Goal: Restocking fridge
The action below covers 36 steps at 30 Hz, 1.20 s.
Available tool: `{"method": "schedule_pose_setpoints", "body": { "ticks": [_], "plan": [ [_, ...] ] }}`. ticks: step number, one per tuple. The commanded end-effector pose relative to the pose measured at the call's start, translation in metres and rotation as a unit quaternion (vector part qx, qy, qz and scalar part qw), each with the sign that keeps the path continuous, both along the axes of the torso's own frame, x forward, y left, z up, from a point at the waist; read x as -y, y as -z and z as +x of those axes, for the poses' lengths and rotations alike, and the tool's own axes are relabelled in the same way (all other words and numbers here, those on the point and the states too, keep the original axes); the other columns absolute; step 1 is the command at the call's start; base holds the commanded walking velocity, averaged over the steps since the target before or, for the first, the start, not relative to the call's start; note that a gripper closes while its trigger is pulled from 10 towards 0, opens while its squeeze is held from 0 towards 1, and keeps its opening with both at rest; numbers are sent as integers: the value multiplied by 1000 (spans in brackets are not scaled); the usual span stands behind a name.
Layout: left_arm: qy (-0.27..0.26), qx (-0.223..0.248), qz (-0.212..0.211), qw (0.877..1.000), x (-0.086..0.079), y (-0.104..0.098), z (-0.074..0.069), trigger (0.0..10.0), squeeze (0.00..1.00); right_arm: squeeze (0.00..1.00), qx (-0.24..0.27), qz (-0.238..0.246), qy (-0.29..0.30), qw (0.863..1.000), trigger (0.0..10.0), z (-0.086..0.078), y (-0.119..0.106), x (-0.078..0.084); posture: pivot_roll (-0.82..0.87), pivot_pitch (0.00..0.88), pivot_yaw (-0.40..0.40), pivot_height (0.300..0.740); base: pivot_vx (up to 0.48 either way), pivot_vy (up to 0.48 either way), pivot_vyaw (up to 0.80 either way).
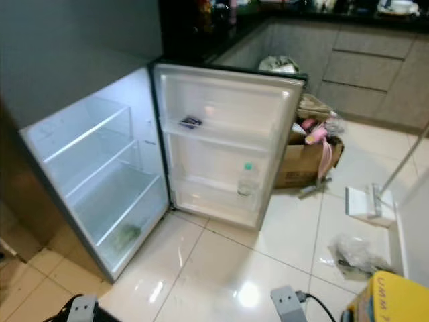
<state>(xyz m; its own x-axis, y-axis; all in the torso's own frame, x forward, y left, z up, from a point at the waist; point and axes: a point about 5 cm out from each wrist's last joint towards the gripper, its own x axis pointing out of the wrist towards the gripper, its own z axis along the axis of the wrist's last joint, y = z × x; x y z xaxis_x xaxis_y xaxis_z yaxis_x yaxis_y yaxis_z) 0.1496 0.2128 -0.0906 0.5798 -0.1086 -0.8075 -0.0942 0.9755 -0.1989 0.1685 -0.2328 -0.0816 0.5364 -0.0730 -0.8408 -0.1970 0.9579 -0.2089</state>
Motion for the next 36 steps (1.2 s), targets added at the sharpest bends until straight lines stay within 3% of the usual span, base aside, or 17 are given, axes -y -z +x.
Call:
{"method": "schedule_pose_setpoints", "body": {
  "ticks": [1, 11, 36],
  "plan": [
    [-8, -7, 4, 1000, -3, 1, -3, 10000, 0, 0, -9, 1, 2, 1000, 10000, -5, 3, -3, -75, 0, -10, 740, 0, 0, 0],
    [4, 9, -2, 1000, -3, -2, 1, 10000, 0, 0, -10, 1, 2, 1000, 10000, -5, 3, -3, -74, 0, -8, 740, 52, 0, 0],
    [20, 10, -7, 1000, 0, -2, 2, 10000, 0, 0, -12, -4, 5, 1000, 10000, -5, 3, -3, -71, 0, -10, 740, 381, 0, 0]
  ]
}}
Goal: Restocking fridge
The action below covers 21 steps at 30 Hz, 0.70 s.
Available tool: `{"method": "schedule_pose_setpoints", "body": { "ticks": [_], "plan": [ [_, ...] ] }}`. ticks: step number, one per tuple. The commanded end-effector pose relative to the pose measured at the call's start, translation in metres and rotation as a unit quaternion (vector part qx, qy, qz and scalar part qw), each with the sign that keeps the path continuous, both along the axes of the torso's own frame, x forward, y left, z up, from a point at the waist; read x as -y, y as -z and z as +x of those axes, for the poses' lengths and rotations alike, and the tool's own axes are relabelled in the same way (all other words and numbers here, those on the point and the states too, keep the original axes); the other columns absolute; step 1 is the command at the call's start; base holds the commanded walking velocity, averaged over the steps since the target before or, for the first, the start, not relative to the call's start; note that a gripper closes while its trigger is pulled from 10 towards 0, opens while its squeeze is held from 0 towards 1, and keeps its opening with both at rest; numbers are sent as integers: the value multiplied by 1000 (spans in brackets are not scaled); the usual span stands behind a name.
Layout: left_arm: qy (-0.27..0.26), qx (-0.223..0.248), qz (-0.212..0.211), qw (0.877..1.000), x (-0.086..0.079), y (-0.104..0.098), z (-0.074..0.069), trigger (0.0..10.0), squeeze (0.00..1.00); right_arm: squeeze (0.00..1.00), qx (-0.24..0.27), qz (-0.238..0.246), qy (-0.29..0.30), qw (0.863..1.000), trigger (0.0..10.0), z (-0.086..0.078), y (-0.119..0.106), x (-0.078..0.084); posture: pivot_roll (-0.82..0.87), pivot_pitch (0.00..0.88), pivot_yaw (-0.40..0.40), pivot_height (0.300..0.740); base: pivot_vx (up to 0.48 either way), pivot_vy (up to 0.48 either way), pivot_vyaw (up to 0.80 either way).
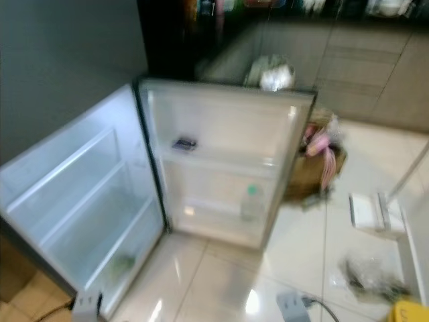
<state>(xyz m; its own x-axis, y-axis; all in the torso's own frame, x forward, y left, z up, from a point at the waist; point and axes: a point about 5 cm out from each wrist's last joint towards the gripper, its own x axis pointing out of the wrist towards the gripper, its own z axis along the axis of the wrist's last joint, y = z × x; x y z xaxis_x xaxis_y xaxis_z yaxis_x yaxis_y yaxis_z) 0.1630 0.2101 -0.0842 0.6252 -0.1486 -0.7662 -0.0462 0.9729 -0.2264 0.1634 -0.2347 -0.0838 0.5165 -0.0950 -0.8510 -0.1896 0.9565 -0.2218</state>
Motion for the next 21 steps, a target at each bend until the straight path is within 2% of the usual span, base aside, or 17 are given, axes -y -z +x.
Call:
{"method": "schedule_pose_setpoints", "body": {
  "ticks": [1, 11, 17, 21],
  "plan": [
    [3, -22, 5, 1000, -3, 5, -12, 10000, 0, 0, -3, 4, 0, 1000, 10000, -1, 1, -5, -71, 0, -10, 740, 394, 0, 0],
    [5, -21, 6, 1000, -3, 4, -11, 10000, 0, 0, 0, 10, 15, 1000, 10000, 0, 1, -4, -71, 0, -8, 740, 392, 0, -771],
    [6, -22, 9, 1000, -3, 4, -11, 10000, 0, 0, 3, 12, 6, 1000, 10000, 1, 1, -4, -73, 0, -8, 740, 336, 0, 0],
    [-5, -25, 8, 1000, -3, 5, -12, 10000, 0, 0, 14, 36, 0, 999, 10000, 3, 0, -9, -74, 0, -10, 740, 0, 0, 0]
  ]
}}
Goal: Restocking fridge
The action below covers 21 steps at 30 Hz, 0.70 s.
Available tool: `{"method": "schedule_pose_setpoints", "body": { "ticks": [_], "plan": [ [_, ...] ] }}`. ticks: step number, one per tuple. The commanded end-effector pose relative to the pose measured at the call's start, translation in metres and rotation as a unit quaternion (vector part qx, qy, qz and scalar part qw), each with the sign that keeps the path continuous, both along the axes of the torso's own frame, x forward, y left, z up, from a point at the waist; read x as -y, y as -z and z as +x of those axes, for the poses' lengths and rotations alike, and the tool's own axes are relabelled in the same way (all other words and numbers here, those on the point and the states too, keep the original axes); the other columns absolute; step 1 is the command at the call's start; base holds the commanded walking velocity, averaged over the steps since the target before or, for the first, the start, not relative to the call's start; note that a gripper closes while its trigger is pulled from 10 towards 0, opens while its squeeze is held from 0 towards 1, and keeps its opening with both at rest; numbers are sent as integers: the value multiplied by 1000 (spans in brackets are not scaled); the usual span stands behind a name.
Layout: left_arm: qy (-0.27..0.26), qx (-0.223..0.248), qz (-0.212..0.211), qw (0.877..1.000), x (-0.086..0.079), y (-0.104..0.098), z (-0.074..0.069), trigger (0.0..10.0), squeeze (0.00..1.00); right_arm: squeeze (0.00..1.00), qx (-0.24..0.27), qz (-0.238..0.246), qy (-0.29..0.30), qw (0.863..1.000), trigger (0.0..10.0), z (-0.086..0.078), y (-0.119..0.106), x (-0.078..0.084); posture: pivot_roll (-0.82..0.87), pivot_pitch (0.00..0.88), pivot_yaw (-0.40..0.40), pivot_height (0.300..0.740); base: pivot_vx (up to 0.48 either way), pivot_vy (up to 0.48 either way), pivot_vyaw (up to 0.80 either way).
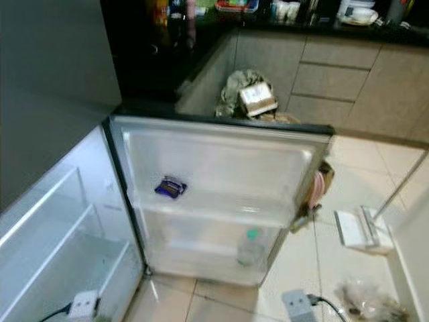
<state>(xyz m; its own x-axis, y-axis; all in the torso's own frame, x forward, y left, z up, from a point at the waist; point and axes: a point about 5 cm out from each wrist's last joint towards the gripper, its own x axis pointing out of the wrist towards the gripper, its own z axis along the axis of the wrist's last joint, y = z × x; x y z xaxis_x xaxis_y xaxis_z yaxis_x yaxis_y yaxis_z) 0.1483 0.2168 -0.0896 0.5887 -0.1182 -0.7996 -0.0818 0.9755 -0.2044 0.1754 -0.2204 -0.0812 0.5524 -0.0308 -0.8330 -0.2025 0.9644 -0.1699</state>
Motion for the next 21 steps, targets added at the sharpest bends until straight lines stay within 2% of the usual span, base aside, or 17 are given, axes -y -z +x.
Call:
{"method": "schedule_pose_setpoints", "body": {
  "ticks": [1, 5, 7, 10, 18, 21],
  "plan": [
    [9, 0, -1, 1000, 4, 0, 2, 10000, 0, 0, -3, 11, 10, 1000, 10000, -8, 2, 5, -74, 0, -10, 740, 0, 0, 0],
    [8, -1, -1, 1000, 4, 0, 2, 10000, 0, 0, 6, 38, 10, 999, 10000, -4, 1, 1, -74, 0, -9, 740, 0, 0, 0],
    [9, -2, -1, 1000, 4, 0, 2, 10000, 0, 0, 11, 67, 3, 998, 10000, -1, -1, -4, -75, 0, -8, 740, 0, 0, 0],
    [9, -2, -1, 1000, 4, 0, 2, 10000, 0, 0, 12, 73, 1, 997, 10000, 0, -1, -5, -75, 0, -8, 740, 0, 0, 0],
    [17, -2, -1, 1000, 5, 0, 2, 10000, 0, 0, 10, 135, -67, 988, 10000, 7, -4, -23, -76, 0, -8, 740, 0, 0, 0],
    [23, -5, -8, 1000, 6, 1, 1, 10000, 0, 0, 12, 151, -86, 985, 10000, 10, -6, -27, -76, 0, -7, 740, 0, -397, 0]
  ]
}}
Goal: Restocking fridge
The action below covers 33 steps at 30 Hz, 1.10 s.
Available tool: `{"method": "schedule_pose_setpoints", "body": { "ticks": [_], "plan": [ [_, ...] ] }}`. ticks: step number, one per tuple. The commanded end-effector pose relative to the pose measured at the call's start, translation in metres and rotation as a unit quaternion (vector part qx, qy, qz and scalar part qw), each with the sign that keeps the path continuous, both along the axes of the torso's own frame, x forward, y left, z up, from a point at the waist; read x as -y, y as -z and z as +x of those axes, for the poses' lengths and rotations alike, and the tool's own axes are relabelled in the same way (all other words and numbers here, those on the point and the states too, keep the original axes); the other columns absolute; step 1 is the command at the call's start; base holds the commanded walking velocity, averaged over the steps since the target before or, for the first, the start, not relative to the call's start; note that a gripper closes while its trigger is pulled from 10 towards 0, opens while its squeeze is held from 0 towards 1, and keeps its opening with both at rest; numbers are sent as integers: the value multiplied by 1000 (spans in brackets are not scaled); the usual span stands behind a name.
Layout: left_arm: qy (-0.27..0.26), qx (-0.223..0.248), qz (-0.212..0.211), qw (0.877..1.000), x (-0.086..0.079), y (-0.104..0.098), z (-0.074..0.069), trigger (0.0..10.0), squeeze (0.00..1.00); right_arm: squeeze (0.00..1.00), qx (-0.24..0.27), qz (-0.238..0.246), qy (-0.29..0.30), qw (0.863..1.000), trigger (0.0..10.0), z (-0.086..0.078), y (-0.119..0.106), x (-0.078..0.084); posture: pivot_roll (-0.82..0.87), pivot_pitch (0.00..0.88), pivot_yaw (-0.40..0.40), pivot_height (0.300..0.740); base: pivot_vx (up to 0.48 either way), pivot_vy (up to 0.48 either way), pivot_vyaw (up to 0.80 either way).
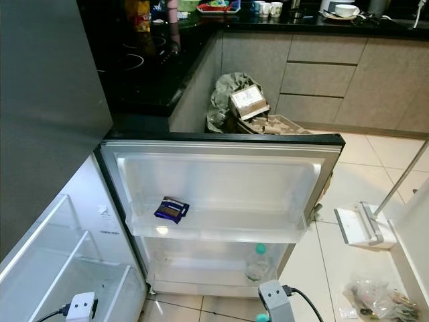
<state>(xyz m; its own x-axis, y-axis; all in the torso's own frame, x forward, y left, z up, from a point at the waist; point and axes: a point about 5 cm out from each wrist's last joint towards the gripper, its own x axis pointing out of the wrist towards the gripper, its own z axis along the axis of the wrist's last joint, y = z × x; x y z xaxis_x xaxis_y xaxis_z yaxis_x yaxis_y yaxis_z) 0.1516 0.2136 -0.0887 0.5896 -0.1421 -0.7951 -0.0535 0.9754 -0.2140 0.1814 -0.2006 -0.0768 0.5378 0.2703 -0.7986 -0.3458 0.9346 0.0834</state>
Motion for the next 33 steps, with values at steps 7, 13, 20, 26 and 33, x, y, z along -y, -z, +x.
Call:
{"method": "schedule_pose_setpoints", "body": {
  "ticks": [7, 13, 20, 26, 33],
  "plan": [
    [2, -10, -2, 1000, 3, 2, -3, 10000, 0, 0, 24, 63, -93, 993, 10000, 18, -11, -23, -77, 0, -6, 740, 0, -402, 0],
    [-7, -13, 5, 1000, 0, 3, -5, 10000, 0, 0, 46, 97, -189, 976, 10000, 34, -25, -41, -76, 0, -6, 740, 0, 0, 0],
    [-9, -14, 12, 1000, -3, 2, -5, 10000, 0, 0, 94, 167, -289, 938, 10000, 58, -51, -70, -77, 0, -6, 740, 0, 0, 0],
    [-13, -3, 14, 1000, -5, 1, -3, 10000, 0, 0, 121, 207, -364, 900, 10000, 65, -67, -89, -77, 0, -6, 740, 0, 0, 0],
    [3, 32, 14, 999, -10, -6, 5, 10000, 0, 0, 209, 169, -387, 882, 10000, 81, -86, -104, -76, 0, -10, 740, 0, 0, 0]
  ]
}}
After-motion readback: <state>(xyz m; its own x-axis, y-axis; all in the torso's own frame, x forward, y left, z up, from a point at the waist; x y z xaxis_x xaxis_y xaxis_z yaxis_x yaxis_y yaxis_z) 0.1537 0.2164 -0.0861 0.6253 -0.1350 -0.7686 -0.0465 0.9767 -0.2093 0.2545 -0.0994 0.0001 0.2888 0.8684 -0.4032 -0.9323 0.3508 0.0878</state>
